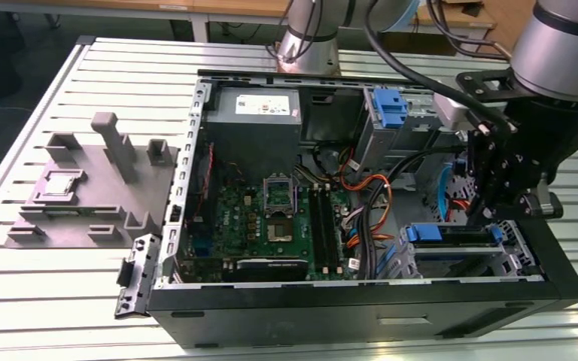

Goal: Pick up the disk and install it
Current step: 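Insert the first disk wire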

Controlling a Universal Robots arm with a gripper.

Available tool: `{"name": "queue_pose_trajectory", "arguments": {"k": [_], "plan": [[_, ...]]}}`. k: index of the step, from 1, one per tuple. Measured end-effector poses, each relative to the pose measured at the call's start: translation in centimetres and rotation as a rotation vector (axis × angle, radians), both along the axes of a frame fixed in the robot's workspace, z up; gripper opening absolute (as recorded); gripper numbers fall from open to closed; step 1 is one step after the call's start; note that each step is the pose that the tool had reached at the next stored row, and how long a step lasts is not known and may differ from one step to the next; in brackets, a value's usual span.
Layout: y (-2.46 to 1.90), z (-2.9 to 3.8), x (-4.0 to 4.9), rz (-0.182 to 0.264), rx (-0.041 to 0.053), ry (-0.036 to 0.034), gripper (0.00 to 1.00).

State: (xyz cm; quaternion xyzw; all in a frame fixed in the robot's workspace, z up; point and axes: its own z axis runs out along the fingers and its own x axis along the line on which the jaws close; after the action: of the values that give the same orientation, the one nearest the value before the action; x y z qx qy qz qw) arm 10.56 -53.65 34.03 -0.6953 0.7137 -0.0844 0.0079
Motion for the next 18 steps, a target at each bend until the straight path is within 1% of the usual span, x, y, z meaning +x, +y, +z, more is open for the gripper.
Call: {"name": "queue_pose_trajectory", "arguments": {"k": [6,8,10,13,18], "plan": [[0.00,-0.38,0.00,-0.062,0.0001,0.0000,0.17],[0.00,-0.44,0.03,-0.077,0.0011,0.0000,0.17],[0.00,-0.44,0.10,-0.079,0.0037,0.0001,0.17],[-0.01,-0.46,0.12,-0.078,0.0141,0.0006,0.17],[-0.05,-0.47,0.13,-0.047,0.0148,0.0009,0.17]]}}
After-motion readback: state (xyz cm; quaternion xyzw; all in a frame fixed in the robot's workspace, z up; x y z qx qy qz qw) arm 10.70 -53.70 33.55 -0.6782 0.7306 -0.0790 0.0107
